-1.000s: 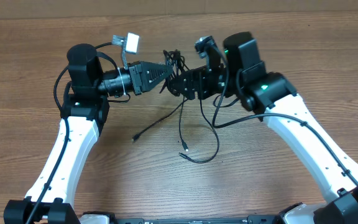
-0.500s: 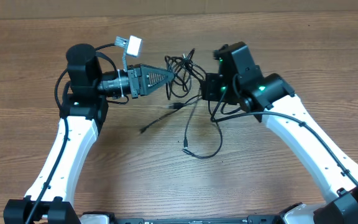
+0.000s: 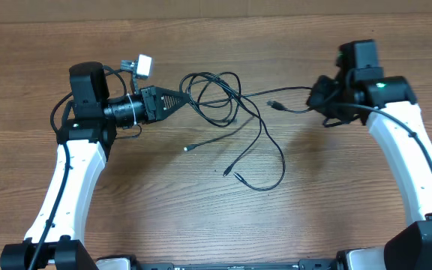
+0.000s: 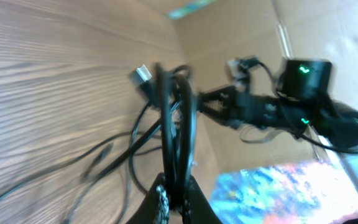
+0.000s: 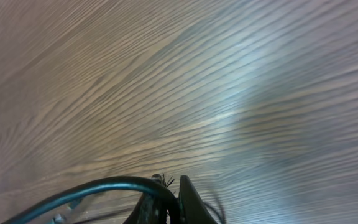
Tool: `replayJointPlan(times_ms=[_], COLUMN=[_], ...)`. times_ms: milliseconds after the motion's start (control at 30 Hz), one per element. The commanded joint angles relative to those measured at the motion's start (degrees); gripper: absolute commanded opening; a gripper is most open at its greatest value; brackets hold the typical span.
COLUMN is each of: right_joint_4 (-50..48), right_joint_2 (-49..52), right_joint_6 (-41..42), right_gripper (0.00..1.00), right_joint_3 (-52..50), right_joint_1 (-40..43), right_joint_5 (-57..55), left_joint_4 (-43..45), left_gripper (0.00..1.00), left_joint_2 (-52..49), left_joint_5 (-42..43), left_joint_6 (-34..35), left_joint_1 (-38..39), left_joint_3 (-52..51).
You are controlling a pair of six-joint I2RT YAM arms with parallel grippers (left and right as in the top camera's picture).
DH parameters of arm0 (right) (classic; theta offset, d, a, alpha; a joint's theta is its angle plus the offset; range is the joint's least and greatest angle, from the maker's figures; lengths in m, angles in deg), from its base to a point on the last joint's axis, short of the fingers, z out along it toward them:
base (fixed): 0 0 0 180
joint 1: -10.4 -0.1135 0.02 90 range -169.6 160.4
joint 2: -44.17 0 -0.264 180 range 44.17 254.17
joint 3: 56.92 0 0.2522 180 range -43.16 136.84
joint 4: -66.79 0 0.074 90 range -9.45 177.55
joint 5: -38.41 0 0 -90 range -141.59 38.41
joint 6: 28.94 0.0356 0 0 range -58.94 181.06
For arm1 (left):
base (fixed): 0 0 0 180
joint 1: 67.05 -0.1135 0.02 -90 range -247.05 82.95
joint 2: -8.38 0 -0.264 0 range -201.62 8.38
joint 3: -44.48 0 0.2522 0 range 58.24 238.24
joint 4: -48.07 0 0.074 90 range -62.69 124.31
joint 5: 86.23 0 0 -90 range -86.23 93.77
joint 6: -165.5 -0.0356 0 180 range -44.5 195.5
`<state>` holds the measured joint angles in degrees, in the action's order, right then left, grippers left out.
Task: Untangle cables
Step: 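Pull the right gripper far right to stretch the strand out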
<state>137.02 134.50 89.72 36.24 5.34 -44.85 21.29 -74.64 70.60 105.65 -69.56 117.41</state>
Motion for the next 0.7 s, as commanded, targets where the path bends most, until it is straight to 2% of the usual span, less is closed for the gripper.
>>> replayJointPlan(times_ms=[0,100,167,267,367,467,600,667], right_joint_4=[0.52,0.92,0.87,0.74,0.7,0.74,0.92,0.9], right_joint_2=[-0.31,-0.31,-0.31,-0.28,-0.28,-0.28,-0.28,-0.28], right_joint_6=[-2.45,-2.62,-2.58,-2.6,-2.62,-3.74,-6.73,-8.61], right_gripper=[0.04,0.04,0.04,0.2,0.46,0.65,0.77,0.8], right_joint_3=[-0.31,-0.31,-0.31,-0.33,-0.33,-0.33,-0.35,-0.37], right_joint_1=[7.5,11.23,11.3,10.78,10.64,10.64,10.64,10.45], right_joint_5=[-5.62,-4.11,-3.5,1.2,4.61,8.96,17.05,21.14], left_joint_4=[-3.96,-9.92,-11.3,-11.85,-11.82,-11.82,-10.86,-9.88], left_gripper=[0.04,0.04,0.04,0.04,0.04,0.04,0.04,0.04], left_joint_2=[0.94,0.94,0.94,0.94,0.94,0.94,0.94,0.94], left_joint_5=[-14.93,-23.69,-23.69,-21.92,-21.81,-20.81,-16.65,-15.65], left_joint_6=[-2.97,-2.95,-2.97,-4.55,-4.96,-6.58,-7.37,-8.61], left_joint_1=[-4.2,-4.81,-4.72,-3.91,-2.62,-1.33,2.03,3.63], left_joint_3=[1.03,1.03,1.03,1.03,1.03,1.03,1.03,1.03])
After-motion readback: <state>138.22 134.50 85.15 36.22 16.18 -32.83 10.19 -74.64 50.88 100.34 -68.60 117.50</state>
